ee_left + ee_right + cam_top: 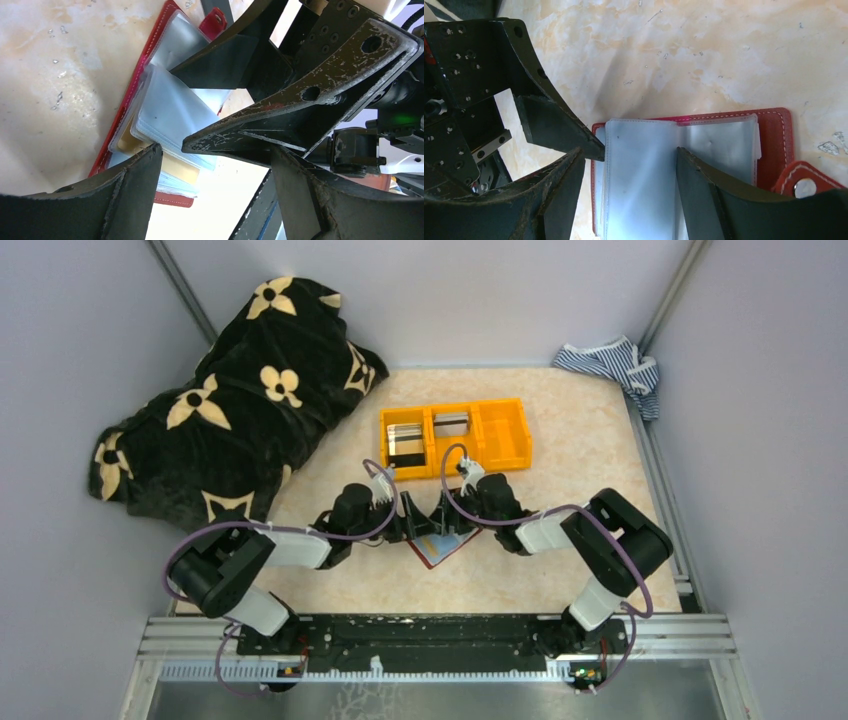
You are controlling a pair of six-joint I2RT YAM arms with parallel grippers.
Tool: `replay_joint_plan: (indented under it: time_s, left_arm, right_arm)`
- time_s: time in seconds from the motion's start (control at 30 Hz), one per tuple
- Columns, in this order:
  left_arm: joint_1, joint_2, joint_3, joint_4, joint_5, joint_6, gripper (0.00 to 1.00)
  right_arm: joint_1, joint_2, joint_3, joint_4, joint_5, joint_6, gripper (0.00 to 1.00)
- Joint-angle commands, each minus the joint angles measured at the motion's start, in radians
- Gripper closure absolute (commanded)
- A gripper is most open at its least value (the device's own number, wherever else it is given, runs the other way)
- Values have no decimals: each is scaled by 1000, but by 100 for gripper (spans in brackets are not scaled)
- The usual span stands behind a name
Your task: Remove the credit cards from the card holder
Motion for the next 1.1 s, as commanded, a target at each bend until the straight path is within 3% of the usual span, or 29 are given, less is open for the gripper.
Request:
replay_joint_plan:
  time_s: [0.0, 0.5, 1.07]
  left_arm:
    - [6, 13, 126, 187, -28, -13, 15]
    - [6, 48, 163, 224, -11, -17, 15]
    - [6, 142, 221, 341, 55, -53, 15]
  right_arm:
    - [59, 10, -5, 45, -194, 15, 33]
    - [53, 0, 12, 40, -231, 18, 33]
    - [12, -142, 5, 41, -251, 48, 33]
